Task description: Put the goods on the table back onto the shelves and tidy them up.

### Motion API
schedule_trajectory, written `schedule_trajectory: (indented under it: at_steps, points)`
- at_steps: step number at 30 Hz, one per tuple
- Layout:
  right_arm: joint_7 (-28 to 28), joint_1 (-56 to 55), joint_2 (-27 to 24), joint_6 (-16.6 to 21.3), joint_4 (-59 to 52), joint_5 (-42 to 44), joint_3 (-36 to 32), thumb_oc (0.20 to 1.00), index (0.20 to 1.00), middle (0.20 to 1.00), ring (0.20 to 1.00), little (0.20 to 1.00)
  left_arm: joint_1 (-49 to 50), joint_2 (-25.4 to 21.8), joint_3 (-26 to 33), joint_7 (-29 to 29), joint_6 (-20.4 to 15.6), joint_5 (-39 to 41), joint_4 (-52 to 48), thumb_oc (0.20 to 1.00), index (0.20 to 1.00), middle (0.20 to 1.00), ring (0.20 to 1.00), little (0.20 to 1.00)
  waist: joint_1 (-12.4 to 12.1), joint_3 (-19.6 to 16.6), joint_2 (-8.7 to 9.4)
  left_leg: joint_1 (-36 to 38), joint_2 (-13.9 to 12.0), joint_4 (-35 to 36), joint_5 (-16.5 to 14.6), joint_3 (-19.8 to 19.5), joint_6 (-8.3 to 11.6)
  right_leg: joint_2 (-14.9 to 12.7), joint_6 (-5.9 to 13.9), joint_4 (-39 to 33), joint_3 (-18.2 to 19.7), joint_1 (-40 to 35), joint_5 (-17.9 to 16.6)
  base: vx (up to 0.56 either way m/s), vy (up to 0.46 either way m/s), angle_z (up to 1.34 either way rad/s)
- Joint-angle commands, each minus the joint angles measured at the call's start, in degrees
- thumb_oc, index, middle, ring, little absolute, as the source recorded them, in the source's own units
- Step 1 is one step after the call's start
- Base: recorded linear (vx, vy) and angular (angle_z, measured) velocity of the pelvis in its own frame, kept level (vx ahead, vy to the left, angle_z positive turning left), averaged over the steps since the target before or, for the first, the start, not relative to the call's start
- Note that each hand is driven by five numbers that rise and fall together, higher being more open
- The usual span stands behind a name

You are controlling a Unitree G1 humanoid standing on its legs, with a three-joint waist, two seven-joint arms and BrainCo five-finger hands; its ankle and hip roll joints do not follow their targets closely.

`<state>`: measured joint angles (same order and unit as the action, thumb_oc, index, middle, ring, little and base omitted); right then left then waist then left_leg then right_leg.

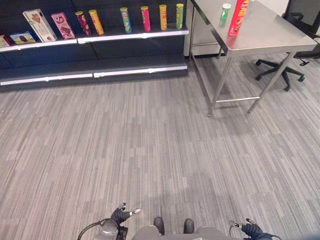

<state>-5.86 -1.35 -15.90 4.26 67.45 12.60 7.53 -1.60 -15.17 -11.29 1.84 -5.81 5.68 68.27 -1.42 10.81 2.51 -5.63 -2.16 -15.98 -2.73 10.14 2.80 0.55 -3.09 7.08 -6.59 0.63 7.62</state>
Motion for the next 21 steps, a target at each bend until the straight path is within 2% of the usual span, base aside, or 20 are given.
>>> schedule_trajectory:
  at_steps: [1, 3, 4, 5, 7, 10, 11, 12, 14, 15, 16, 17, 18, 19, 20, 21]
  points:
    - [-0.71, 0.28, -3.09, 1.02, -1.78, 2.54, 0.25, 1.0, 1.0, 1.0, 1.0, 1.0, -3.04, 0.64, -0.59, 0.62, -0.76, 0.73, -0.3, 1.0, 1.0, 1.0, 1.0, 1.0, 0.34, 1.37, -0.34, -2.9, -4.48, -5.16, -2.81, -3.33, 2.82, -3.05, 9.58, 2.9, 0.72, -0.05, 4.07, 0.1, -0.018, -0.02]
    - [-0.57, 0.15, -3.34, 1.05, -2.68, 2.66, 0.13, 1.0, 1.0, 1.0, 1.0, 1.0, -2.85, 0.82, -0.54, 0.71, -0.77, 0.85, -0.21, 1.0, 1.0, 1.0, 1.0, 1.0, 0.3, 1.1, -0.48, -3.61, -4.47, -3.21, -2.79, -3.51, 2.81, -3.2, 9.88, 2.58, 0.48, -0.42, 4.54, 0.17, 0.019, 0.1]
    - [-0.61, 0.37, -3.6, 1.16, -3.01, 2.64, 0.07, 1.0, 1.0, 1.0, 1.0, 1.0, -2.91, 0.97, -0.48, 0.78, -0.83, 0.73, -0.01, 1.0, 1.0, 1.0, 1.0, 1.0, 0.01, 1.03, -0.69, -5.64, -4.88, -1.42, -0.99, -3.68, 3.16, -3.21, 10.12, 2.05, 0.35, -0.88, 4.87, 0.33, 0.105, 0.15]
    - [-0.93, 0.96, -4.29, 1.43, -4.06, 2.54, 0.28, 1.0, 1.0, 1.0, 1.0, 1.0, -3.05, 1.03, -0.5, 0.85, -0.94, 0.66, -0.43, 1.0, 1.0, 1.0, 1.0, 1.0, -0.8, 0.86, -1.98, -8.43, -5.74, 5.53, 3.88, -3.35, 4.17, -2.28, 10.24, 1.6, 0.36, -1.82, 6.17, 0.34, 0.107, 0.11]
    - [-1.33, 1.71, -4.69, 1.77, -4.23, 2.58, 0.33, 1.0, 1.0, 1.0, 1.0, 1.0, -3.2, 1.17, -0.54, 1.0, -1.14, 0.66, -0.83, 1.0, 1.0, 1.0, 1.0, 1.0, -1.63, 1.12, -2.2, -11.16, -5.12, 10.98, 5.03, -2.44, 4.56, -2.07, 10.29, 0.92, 0.94, -3.81, 7.62, 0.36, 0.095, 0.09]
    - [-1.4, 1.97, -4.55, 1.75, -3.99, 2.23, 0.25, 1.0, 1.0, 1.0, 1.0, 1.0, -2.72, 1.23, 0.03, 1.05, -1.06, 0.49, -0.56, 1.0, 1.0, 1.0, 1.0, 1.0, -2.24, 0.87, -2.19, -12.38, -4.49, 12.8, 6.1, -1.42, 4.73, -2.03, 10.55, 0.24, 2.25, -6.58, 9.09, 0.35, 0.106, -0.11]
    - [-1.1, 1.71, -4.15, 1.61, -3.96, 1.21, 0.33, 1.0, 1.0, 1.0, 1.0, 1.0, -1.85, 1.42, 1.09, 1.0, -0.81, 0.48, 0.2, 1.0, 1.0, 1.0, 1.0, 1.0, -2.88, -0.18, -2.87, -11.3, -5.03, 14.35, 7.98, -1.19, 4.8, -1.99, 11.37, -0.52, 3.08, -8.28, 9.97, 0.39, 0.184, -0.49]
    - [-0.99, 1.84, -3.94, 1.42, -3.57, 0.75, 0.47, 1.0, 1.0, 1.0, 1.0, 1.0, -1.66, 1.59, 1.17, 1.1, -0.78, 0.41, 0.52, 1.0, 1.0, 1.0, 1.0, 1.0, -3.25, -0.67, -2.82, -11.89, -4.63, 13.24, 9.69, -1.09, 5.0, -2.78, 11.83, -0.83, 2.97, -9.18, 10.17, 0.39, 0.184, -0.49]
    - [-1.13, 2.1, -3.75, 1.22, -3.21, 0.4, 0.42, 1.0, 1.0, 1.0, 1.0, 1.0, -1.77, 1.28, 1.43, 1.31, -0.78, 0.43, 0.69, 1.0, 1.0, 1.0, 1.0, 1.0, -3.64, -1.2, -2.44, -11.88, -4.3, 12.66, 9.95, -0.88, 4.74, -3.81, 12.27, -1.05, 3.05, -9.28, 10.24, 0.28, 0.131, -0.54]
    - [-0.76, 2.33, -3.42, 0.78, -2.64, -0.28, 0.56, 1.0, 1.0, 1.0, 1.0, 1.0, -1.99, 1.01, 1.47, 1.4, -0.79, 0.1, 1.02, 1.0, 1.0, 1.0, 1.0, 1.0, -3.99, -2.33, -1.68, -11.19, -3.56, 12.07, 9.04, 0.11, 4.27, -5.85, 13.58, -0.39, 2.59, -8.8, 9.42, 0.34, 0.16, -0.49]
    - [-0.76, 2.33, -3.4, 0.77, -2.64, -0.28, 0.56, 1.0, 1.0, 1.0, 1.0, 1.0, -1.99, 0.99, 1.46, 1.4, -0.79, 0.1, 1.02, 1.0, 1.0, 1.0, 1.0, 1.0, -4.01, -2.35, -1.61, -11.19, -3.51, 12.05, 9.0, 0.16, 4.25, -5.92, 13.6, -0.36, 2.61, -8.78, 9.47, 0.46, 0.21, -0.36]
    - [-0.41, 2.37, -3.21, 0.45, -1.78, -1.3, 1.09, 1.0, 1.0, 1.0, 1.0, 1.0, -2.63, 0.4, 1.25, 1.39, -0.9, 0.09, 0.4, 1.0, 1.0, 1.0, 1.0, 1.0, -4.33, -3.14, -0.82, -9.96, -2.48, 11.62, 7.0, 0.65, 3.15, -8.2, 14.87, 2.02, 2.44, -7.56, 7.77, 0.22, 0.099, -0.15]
    - [-0.41, 2.37, -3.19, 0.45, -1.77, -1.31, 1.09, 1.0, 1.0, 1.0, 1.0, 1.0, -2.62, 0.38, 1.25, 1.39, -0.89, 0.09, 0.39, 1.0, 1.0, 1.0, 1.0, 1.0, -4.34, -3.15, -0.75, -9.96, -2.42, 11.59, 6.96, 0.7, 3.12, -8.28, 14.91, 2.1, 2.46, -7.52, 7.85, 0.39, 0.244, -0.07]
    - [-0.1, 2.8, -3.42, 0.23, -1.74, -1.1, 0.99, 1.0, 1.0, 1.0, 1.0, 1.0, -3.51, -0.18, 0.83, 1.22, -0.95, 0.92, -0.92, 1.0, 1.0, 1.0, 1.0, 1.0, -4.27, -2.58, -0.05, -8.94, -0.58, 10.48, 4.58, 0.79, 1.29, -11.1, 16.06, 10.79, 3.25, -4.39, 2.48, 0.22, 0.198, 0.07]
    - [0.0, 3.28, -3.39, 0.1, -1.77, -0.8, 0.94, 1.0, 1.0, 1.0, 1.0, 1.0, -3.96, -0.44, 0.86, 1.27, -0.85, 1.38, -1.27, 1.0, 1.0, 1.0, 1.0, 1.0, -4.03, -2.12, -0.14, -8.21, 0.02, 10.24, 3.83, 0.69, 0.59, -11.62, 15.81, 14.96, 3.72, -2.0, -0.25, 0.21, 0.196, -0.06]
    - [0.0, 3.3, -3.42, 0.1, -1.76, -0.8, 0.93, 1.0, 1.0, 1.0, 1.0, 1.0, -3.97, -0.42, 0.86, 1.27, -0.84, 1.38, -1.27, 1.0, 1.0, 1.0, 1.0, 1.0, -4.13, -2.26, -0.28, -8.37, -0.17, 10.26, 3.9, 0.71, 0.61, -11.43, 15.76, 14.84, 3.79, -1.83, -0.44, 0.09, 0.105, -0.07]
